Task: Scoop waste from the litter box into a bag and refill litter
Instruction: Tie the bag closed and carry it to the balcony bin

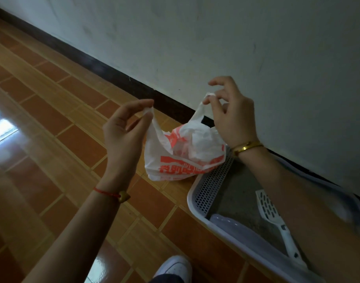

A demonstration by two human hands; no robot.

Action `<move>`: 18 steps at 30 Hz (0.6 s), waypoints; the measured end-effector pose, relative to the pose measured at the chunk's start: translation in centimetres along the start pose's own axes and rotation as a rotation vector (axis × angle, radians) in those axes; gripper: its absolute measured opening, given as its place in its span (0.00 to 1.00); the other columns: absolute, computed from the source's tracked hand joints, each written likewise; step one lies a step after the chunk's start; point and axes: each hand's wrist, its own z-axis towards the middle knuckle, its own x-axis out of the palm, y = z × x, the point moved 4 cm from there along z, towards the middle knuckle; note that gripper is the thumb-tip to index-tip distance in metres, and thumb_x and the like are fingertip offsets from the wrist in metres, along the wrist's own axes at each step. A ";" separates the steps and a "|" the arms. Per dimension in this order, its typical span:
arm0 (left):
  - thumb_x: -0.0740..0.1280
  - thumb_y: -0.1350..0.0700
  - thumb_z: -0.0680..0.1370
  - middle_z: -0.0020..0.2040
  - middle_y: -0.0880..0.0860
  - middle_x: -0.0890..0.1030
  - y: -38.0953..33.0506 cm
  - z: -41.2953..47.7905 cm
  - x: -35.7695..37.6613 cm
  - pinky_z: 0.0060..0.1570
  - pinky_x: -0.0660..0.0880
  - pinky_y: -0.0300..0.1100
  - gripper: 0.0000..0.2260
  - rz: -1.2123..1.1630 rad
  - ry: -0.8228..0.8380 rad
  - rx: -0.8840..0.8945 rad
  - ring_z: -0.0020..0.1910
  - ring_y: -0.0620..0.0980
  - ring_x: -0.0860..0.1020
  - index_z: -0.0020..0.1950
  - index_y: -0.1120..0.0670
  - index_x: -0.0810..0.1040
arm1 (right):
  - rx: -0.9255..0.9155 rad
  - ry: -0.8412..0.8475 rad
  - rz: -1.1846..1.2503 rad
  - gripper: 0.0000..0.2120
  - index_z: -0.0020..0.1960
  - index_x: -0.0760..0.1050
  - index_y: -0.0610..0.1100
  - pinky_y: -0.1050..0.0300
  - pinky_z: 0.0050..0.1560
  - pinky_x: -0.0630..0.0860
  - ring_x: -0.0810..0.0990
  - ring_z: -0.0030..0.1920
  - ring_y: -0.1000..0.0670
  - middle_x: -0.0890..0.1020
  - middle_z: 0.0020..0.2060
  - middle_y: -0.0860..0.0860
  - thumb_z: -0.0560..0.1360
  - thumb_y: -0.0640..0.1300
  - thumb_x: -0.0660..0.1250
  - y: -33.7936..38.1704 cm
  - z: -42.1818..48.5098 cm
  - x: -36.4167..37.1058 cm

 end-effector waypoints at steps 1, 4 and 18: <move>0.66 0.63 0.78 0.55 0.49 0.81 -0.1 0.0 0.1 0.58 0.79 0.48 0.09 -0.001 0.000 0.004 0.57 0.48 0.80 0.55 0.52 0.80 | -0.067 0.022 -0.086 0.12 0.63 0.71 0.43 0.73 0.30 0.68 0.76 0.29 0.62 0.83 0.41 0.51 0.80 0.41 0.61 0.4 -0.2 0.2; 0.66 0.64 0.79 0.56 0.52 0.81 -0.5 0.1 0.3 0.56 0.79 0.44 0.09 -0.015 -0.016 0.015 0.56 0.47 0.80 0.55 0.53 0.80 | -0.107 0.113 -0.342 0.15 0.67 0.69 0.45 0.61 0.33 0.68 0.80 0.36 0.50 0.83 0.41 0.49 0.80 0.43 0.58 0.4 -0.4 0.6; 0.67 0.63 0.78 0.50 0.46 0.82 -0.5 -0.2 0.5 0.58 0.79 0.51 0.06 0.009 -0.014 0.021 0.52 0.47 0.80 0.53 0.56 0.80 | 0.277 0.704 -0.717 0.15 0.44 0.76 0.43 0.58 0.37 0.69 0.76 0.36 0.48 0.77 0.35 0.48 0.75 0.56 0.66 -4.8 -1.6 2.9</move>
